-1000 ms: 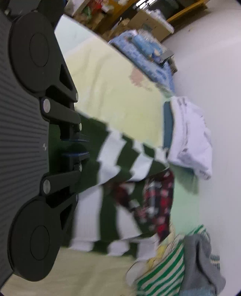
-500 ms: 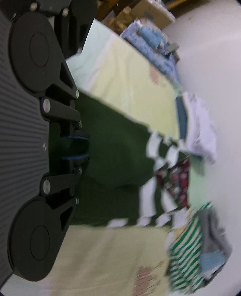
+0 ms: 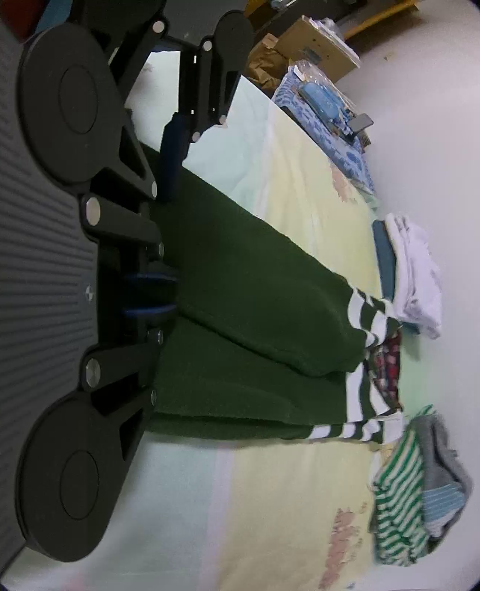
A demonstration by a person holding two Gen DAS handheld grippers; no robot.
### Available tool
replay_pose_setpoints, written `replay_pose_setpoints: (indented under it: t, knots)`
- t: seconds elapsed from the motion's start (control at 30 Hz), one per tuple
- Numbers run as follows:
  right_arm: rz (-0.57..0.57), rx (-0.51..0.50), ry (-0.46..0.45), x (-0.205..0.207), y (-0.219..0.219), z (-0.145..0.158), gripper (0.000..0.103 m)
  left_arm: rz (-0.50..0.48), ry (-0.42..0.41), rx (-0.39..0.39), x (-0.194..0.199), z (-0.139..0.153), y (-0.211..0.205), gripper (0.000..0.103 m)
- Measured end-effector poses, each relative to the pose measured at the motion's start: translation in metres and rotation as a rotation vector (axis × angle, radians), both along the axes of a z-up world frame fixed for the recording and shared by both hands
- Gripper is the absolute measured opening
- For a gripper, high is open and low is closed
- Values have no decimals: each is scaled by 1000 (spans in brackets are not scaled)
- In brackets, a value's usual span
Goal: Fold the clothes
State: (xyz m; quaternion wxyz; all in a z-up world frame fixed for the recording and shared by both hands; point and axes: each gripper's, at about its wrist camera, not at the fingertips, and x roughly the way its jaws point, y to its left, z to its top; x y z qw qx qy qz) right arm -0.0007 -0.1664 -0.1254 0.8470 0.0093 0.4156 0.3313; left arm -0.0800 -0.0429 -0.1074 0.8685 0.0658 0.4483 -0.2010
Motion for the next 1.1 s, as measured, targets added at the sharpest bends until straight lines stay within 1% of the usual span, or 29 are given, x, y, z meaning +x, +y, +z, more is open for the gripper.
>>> replay_pose_setpoints:
  t: [0.1,0.2,0.23,0.37,0.47,0.5,0.53,0.6,0.7,0.73,0.8,0.97,1.1]
  knots:
    - [17,35,11,-8,-10,7,17,18,10,3,-12,5,-4,34]
    - [83,62,60,-25,-20,3,17,38,35,14,-28,3,-9,34]
    - [96,57,66,-30,-22,1,17,47,46,21,-35,2,-12,34]
    - [114,67,43,-42,-33,-3,16,72,66,28,-56,0,-19,35]
    - [126,83,46,-43,-41,0,16,88,88,15,-67,1,-23,37]
    - [128,89,47,-43,-44,1,16,96,95,8,-70,1,-24,40]
    - [125,95,49,-44,-48,4,17,97,100,8,-73,1,-25,49]
    - [116,106,53,-48,-58,10,17,90,107,15,-78,2,-28,58]
    - [83,87,50,-55,-74,17,19,80,117,26,-86,2,-33,55]
    - [68,85,55,-57,-80,19,20,82,121,20,-87,3,-31,54]
    - [37,81,83,-60,-92,20,22,94,130,-4,-88,7,-24,54]
    - [-25,75,152,-73,-106,15,23,195,168,-94,-84,11,13,54]
    - [-44,82,179,-82,-103,14,23,230,166,-101,-79,10,24,54]
